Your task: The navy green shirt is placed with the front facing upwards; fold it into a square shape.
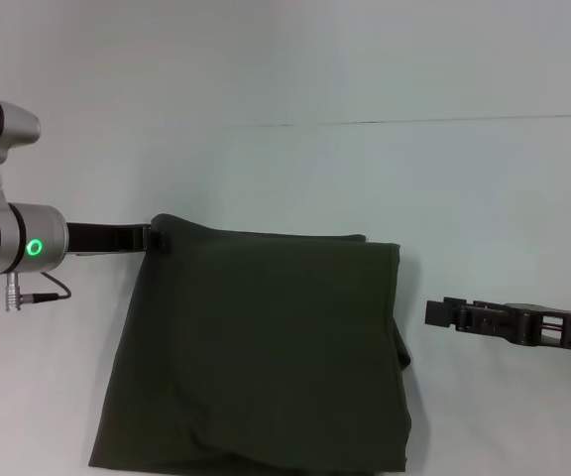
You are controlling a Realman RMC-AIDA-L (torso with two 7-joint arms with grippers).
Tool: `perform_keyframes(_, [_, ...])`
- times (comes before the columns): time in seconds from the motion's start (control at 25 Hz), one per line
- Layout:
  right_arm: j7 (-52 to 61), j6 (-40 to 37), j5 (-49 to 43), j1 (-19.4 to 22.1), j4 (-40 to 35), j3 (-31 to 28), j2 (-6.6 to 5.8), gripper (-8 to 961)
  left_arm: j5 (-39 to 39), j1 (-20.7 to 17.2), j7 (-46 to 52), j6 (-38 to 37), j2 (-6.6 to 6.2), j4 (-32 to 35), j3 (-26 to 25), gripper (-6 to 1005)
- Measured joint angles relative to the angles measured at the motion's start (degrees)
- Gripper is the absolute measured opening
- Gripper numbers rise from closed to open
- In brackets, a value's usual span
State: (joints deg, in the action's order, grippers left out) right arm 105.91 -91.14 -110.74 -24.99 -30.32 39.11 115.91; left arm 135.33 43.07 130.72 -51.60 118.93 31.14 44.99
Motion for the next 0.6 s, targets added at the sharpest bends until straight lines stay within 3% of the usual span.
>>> perform_keyframes(0.28, [-0.1,-0.7,0.0,0.0,0.0,0.0,0.19,896,0.3,0.0,-0.4,-0.1,0.16,-0.2,0.0,200])
perform_keyframes(0.6, [-0.5,-1.0,0.1,0.0,0.0,-0.1,0.46,896,0.7,-0.4,-0.2,0.5,0.39,0.0,-0.1,62])
